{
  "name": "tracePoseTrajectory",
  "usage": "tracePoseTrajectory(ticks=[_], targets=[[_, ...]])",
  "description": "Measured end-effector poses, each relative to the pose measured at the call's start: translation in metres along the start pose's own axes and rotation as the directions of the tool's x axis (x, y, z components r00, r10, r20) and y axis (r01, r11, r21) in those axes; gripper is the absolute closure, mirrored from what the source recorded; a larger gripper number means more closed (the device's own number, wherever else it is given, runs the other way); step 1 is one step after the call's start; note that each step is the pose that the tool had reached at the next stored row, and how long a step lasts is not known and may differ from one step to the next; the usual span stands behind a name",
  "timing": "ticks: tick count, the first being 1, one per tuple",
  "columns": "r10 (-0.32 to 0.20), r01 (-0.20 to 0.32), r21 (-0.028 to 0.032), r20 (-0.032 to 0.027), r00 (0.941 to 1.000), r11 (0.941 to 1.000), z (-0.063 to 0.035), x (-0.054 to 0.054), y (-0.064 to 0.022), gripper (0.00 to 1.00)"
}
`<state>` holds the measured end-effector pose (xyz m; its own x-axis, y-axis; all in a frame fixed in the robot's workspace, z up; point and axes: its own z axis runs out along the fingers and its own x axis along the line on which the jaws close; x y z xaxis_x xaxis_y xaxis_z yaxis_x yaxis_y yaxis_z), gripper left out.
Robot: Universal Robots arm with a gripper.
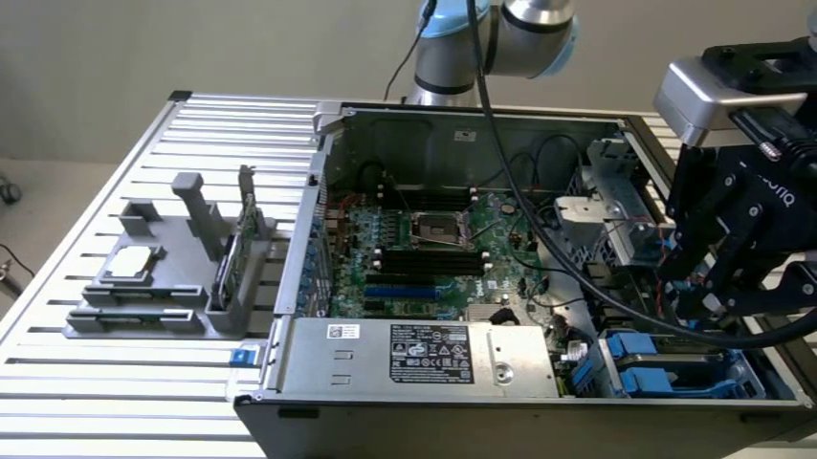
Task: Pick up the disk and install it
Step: 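Insert the disk into the insertion slot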
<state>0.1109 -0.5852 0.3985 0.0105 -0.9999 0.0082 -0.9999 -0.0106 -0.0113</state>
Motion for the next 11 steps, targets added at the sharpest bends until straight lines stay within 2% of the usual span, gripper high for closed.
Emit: tracePoseTrajectory(ticks=[4, 10, 11], targets=[[0.0, 0.0, 0.0041, -0.0029, 1.0, 1.0, 0.0002, -0.0003, -0.0013, 0.59], [0.0, 0.0, 0.0173, -0.0097, 1.0, 0.9998, 0.0007, -0.0007, -0.0039, 0.59], [0.0, 0.0, 0.0197, -0.0112, 0.9999, 0.9998, 0.0008, -0.0008, -0.0042, 0.62]])
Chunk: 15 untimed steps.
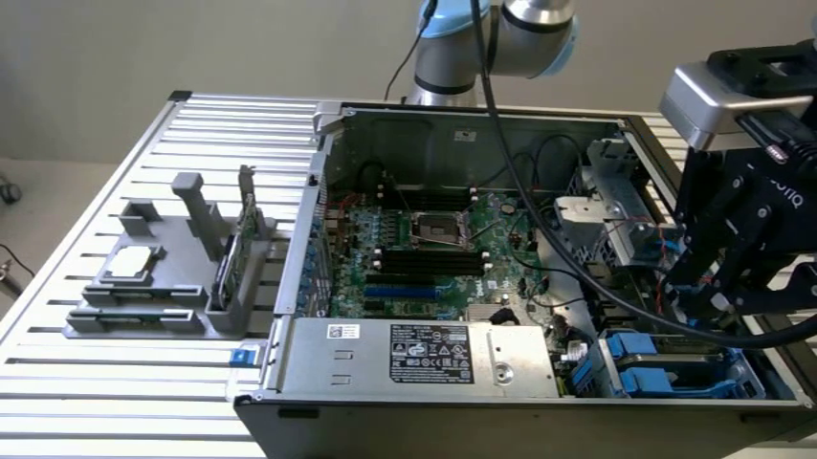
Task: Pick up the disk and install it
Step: 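Insert the disk into the insertion slot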
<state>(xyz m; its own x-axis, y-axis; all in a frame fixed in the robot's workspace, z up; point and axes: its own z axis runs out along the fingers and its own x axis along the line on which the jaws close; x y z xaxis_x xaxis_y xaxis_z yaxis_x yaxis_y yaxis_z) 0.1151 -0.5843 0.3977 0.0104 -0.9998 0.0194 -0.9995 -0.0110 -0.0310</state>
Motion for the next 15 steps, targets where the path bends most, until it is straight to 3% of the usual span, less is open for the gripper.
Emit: tracePoseTrajectory(ticks=[1, 2, 10, 15], targets=[[0.0, 0.0, 0.0024, -0.0017, 1.0, 1.0, 0.0001, -0.0002, -0.0003, 0.62], [0.0, 0.0, 0.0046, -0.0032, 1.0, 1.0, 0.0002, -0.0004, -0.0006, 0.69], [-0.001, 0.001, 0.0217, -0.0175, 0.9998, 0.9998, 0.0011, -0.0051, -0.0042, 0.69], [-0.001, 0.001, 0.0221, -0.0209, 0.9998, 0.9998, 0.0011, -0.0055, -0.0042, 0.69]])
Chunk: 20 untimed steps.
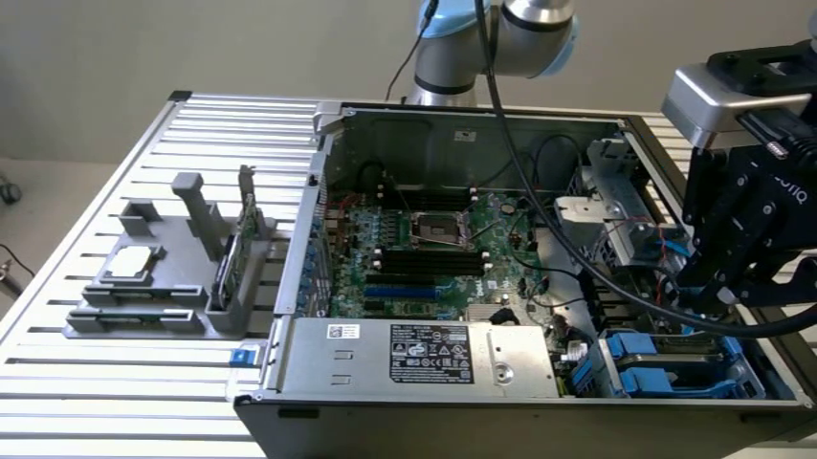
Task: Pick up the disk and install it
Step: 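Insert the first disk wire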
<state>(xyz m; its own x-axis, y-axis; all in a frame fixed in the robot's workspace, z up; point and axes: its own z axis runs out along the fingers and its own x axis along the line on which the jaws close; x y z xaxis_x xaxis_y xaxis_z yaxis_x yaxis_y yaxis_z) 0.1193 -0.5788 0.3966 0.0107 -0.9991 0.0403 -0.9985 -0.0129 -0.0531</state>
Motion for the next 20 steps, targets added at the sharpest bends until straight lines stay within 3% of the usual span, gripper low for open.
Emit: tracePoseTrajectory(ticks=[14, 20], targets=[[0.01, -0.01, -0.0003, -0.0004, 1.0, 1.0, 0.0001, -0.0001, -0.0003, 0.69], [0.095, -0.095, -0.0036, -0.004, 0.9954, 0.9954, 0.0003, 0.0, -0.0003, 0.69]])
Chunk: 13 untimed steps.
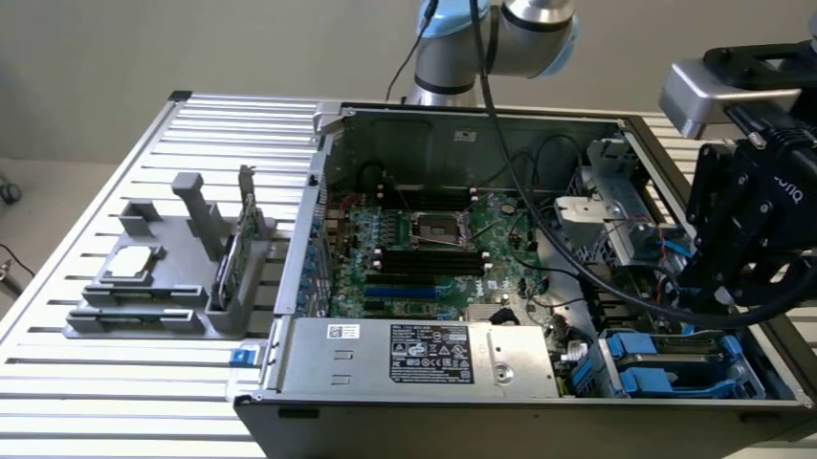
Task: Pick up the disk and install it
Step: 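Insert the first disk wire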
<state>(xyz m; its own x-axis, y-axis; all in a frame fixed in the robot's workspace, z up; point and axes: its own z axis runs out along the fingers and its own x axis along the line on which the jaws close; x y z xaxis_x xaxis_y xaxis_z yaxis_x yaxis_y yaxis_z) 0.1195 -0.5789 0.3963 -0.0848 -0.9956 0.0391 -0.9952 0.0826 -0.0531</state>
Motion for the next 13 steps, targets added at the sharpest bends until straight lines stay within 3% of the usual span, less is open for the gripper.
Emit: tracePoseTrajectory(ticks=[7, 13], targets=[[0.114, -0.114, -0.0041, -0.0063, 0.9935, 0.9935, 0.0003, -0.0001, 0.0, 0.69], [0.215, -0.216, -0.0072, -0.0124, 0.9764, 0.9765, 0.0008, -0.0001, 0.0001, 0.69]])
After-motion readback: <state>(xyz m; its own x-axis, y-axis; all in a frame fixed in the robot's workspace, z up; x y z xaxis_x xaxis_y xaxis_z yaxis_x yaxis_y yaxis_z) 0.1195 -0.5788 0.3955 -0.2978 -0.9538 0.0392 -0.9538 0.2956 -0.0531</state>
